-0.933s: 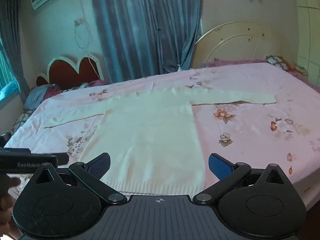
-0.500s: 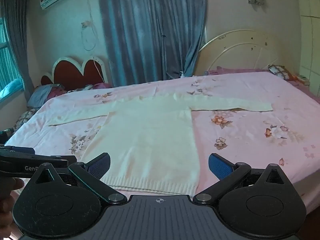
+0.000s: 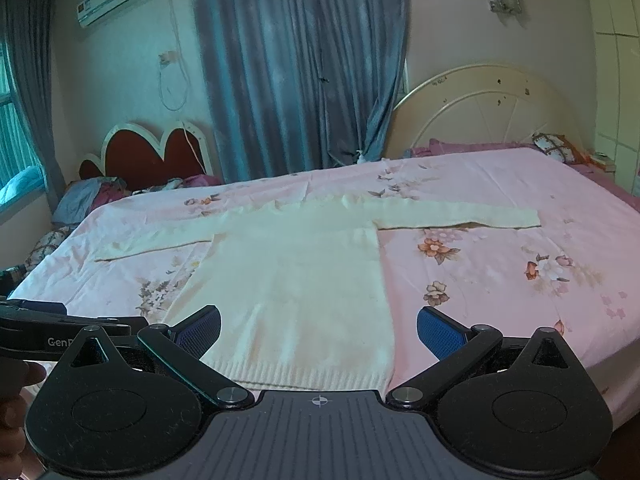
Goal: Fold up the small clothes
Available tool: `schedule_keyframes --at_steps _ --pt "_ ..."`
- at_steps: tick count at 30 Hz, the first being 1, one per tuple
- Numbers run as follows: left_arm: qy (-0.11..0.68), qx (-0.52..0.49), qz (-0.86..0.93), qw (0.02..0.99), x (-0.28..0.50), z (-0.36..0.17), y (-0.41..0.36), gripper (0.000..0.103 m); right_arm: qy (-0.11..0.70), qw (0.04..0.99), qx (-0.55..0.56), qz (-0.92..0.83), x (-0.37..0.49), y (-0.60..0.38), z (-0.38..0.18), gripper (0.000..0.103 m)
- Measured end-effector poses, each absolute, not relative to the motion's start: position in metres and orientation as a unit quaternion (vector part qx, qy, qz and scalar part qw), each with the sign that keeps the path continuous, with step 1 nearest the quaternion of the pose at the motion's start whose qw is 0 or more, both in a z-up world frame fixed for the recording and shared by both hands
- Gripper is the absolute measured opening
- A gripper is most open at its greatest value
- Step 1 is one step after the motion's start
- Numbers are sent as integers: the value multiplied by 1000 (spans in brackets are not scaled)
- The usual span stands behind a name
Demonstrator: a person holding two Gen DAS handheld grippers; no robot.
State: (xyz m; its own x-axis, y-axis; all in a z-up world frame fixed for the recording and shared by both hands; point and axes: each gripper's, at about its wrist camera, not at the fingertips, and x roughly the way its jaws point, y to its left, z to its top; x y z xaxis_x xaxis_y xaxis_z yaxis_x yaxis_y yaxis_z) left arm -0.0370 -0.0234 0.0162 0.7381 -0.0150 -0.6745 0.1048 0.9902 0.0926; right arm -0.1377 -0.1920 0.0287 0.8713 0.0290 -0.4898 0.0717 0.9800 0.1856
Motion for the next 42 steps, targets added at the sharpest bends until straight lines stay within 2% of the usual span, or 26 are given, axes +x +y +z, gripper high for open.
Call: schedule_keyframes --at_steps 42 --pt "365 59 -32 929 -34 16 -18 102 250 963 103 -19 -130 -201 24 103"
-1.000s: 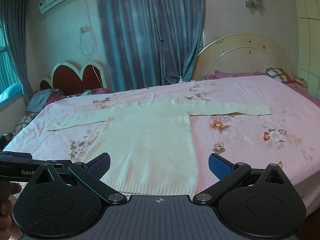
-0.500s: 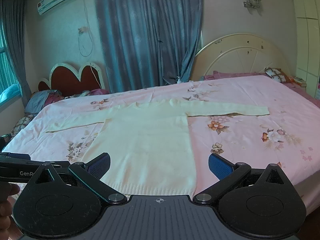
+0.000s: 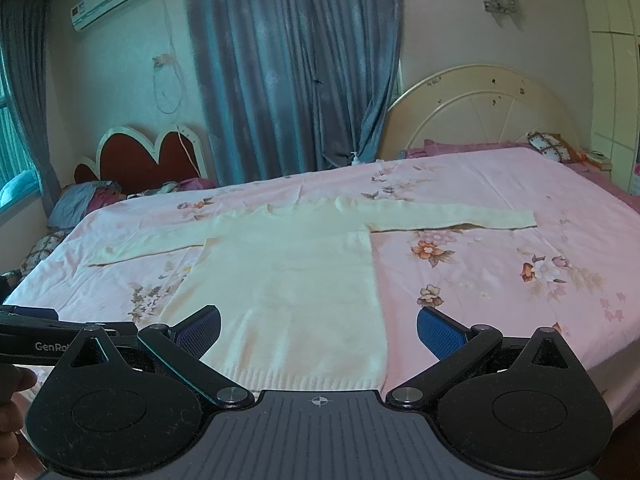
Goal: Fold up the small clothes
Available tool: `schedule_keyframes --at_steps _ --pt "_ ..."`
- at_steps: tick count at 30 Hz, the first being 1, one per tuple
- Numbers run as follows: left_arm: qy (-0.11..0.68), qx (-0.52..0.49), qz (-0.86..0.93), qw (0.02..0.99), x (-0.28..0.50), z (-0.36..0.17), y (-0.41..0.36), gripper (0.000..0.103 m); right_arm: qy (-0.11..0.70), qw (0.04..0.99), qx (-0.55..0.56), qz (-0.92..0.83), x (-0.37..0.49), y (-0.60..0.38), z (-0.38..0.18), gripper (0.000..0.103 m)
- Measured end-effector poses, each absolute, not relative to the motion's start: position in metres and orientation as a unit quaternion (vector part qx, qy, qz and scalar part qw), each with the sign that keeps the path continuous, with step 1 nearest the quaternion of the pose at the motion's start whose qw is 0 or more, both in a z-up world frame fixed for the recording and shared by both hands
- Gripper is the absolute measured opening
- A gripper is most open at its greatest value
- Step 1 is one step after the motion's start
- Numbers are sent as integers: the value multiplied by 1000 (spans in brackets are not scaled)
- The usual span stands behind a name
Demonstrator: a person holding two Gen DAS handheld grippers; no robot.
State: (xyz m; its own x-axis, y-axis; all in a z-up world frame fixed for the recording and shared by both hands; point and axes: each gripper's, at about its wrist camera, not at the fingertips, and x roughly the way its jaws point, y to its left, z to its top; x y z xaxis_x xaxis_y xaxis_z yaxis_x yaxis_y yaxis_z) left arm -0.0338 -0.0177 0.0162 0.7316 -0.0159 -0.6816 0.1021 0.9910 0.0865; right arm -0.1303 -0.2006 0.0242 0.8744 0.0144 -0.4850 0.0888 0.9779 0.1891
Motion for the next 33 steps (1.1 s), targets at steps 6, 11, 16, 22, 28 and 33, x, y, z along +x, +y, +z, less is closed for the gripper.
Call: schedule_keyframes --at_steps 6,11,16,22,28,33 --pt "365 60 -31 928 -33 16 -19 102 249 963 104 -20 -131 -202 24 103" --pt "367 59 -32 928 -32 15 -21 102 250 962 104 -20 -130 -202 24 103" --pt "368 58 -31 927 -31 14 -23 102 252 962 105 -21 -128 -203 22 103" --pt "368 59 -31 928 -32 13 -23 102 253 961 111 -22 -124 -204 21 103" --pt "370 61 -31 927 -28 10 -24 102 257 960 111 -25 -117 -204 17 103" --pt "376 59 -31 924 -15 7 -23 102 260 959 112 -27 -109 -206 14 103"
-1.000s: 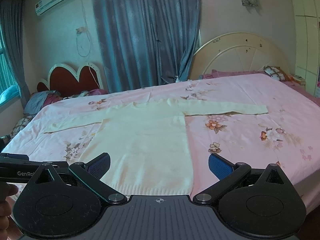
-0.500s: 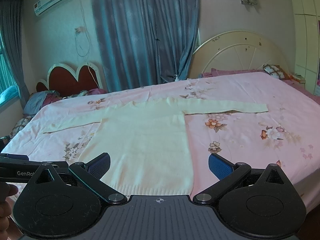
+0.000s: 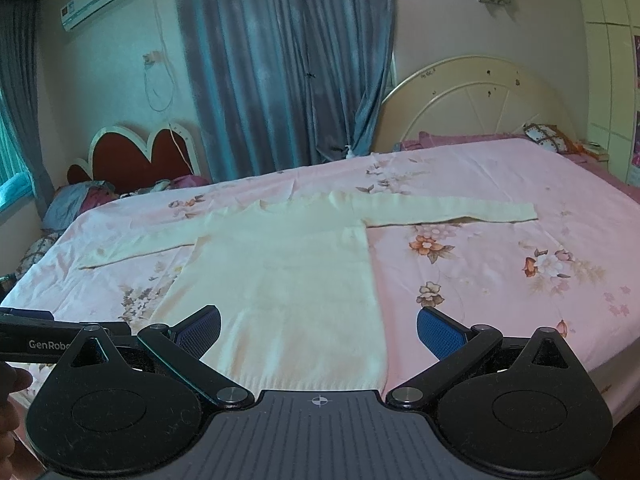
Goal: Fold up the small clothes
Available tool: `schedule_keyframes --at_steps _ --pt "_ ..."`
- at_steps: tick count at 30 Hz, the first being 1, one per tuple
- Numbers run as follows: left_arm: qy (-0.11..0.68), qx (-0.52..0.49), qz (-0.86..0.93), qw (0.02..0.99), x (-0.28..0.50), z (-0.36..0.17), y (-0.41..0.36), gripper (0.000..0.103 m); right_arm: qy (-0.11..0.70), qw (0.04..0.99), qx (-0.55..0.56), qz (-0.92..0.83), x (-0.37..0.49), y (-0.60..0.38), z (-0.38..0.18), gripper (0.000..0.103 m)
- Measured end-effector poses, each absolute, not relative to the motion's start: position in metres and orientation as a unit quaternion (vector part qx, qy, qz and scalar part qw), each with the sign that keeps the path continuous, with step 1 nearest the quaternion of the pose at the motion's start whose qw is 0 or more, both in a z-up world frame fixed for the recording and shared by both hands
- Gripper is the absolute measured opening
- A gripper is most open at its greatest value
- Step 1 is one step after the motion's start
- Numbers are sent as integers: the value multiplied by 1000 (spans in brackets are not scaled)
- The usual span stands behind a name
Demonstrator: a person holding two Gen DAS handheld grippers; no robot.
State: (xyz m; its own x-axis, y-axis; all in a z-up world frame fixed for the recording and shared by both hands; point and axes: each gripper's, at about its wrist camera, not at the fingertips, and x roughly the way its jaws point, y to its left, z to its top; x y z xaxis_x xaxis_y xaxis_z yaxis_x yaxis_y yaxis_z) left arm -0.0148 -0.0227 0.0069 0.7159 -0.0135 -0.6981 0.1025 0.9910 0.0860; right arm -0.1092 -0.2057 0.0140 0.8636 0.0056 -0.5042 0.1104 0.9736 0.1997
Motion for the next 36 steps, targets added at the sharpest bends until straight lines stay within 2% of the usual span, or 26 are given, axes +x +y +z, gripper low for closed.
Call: schedule_keyframes --at_steps 15,36 --pt "391 54 -38 918 44 -5 -9 102 276 952 123 -44 -59 -215 -3 103" --pt "410 57 -84 907 177 -28 21 102 287 945 116 -107 59 -203 -12 103"
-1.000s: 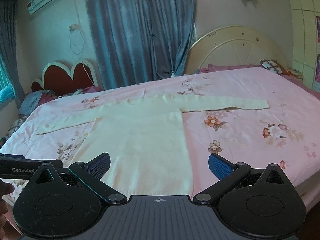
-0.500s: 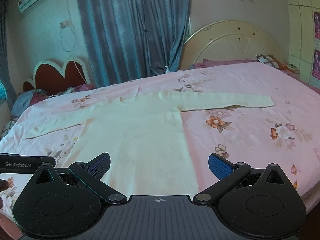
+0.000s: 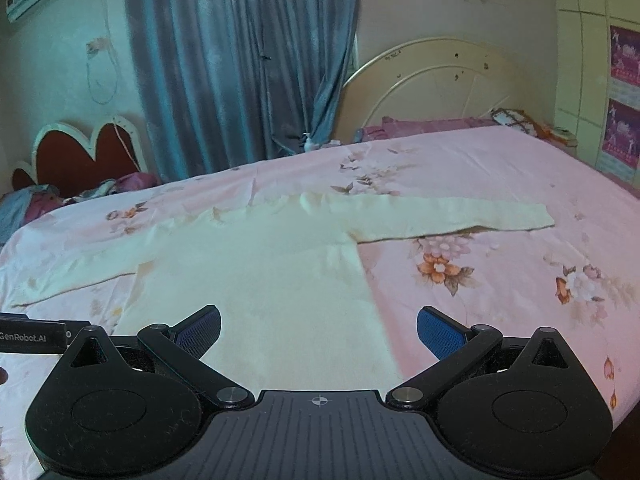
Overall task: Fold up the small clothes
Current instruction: 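Grasp the sleeve cuff nearest the right tool with the right tool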
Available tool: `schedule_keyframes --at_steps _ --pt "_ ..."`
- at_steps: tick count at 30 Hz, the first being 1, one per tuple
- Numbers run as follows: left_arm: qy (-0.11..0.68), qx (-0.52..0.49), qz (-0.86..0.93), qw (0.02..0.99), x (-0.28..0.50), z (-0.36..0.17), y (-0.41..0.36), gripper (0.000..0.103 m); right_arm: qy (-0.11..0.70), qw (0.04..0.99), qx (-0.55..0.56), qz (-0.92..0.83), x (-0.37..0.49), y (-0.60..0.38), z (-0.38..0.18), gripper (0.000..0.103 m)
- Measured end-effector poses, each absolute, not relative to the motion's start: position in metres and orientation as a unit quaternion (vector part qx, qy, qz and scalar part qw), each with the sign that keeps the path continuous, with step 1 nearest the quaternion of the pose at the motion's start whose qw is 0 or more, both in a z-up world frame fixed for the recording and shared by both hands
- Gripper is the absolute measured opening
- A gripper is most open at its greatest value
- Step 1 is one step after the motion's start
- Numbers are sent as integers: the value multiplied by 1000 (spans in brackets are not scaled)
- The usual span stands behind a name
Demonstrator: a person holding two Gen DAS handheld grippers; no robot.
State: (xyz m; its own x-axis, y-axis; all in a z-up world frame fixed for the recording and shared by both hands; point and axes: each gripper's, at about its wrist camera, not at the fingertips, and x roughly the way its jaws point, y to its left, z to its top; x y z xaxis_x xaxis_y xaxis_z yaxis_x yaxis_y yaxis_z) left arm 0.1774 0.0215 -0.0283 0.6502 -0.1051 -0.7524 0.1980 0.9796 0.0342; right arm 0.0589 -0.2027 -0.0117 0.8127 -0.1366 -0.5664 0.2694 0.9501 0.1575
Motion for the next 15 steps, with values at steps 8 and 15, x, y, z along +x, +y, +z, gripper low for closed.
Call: schedule_keyframes --at_steps 8,15 --pt "417 46 -69 905 211 -40 11 102 294 943 111 -106 96 -228 -21 103" --pt "420 26 -47 906 239 -50 -10 102 287 944 122 -105 135 -288 -35 103"
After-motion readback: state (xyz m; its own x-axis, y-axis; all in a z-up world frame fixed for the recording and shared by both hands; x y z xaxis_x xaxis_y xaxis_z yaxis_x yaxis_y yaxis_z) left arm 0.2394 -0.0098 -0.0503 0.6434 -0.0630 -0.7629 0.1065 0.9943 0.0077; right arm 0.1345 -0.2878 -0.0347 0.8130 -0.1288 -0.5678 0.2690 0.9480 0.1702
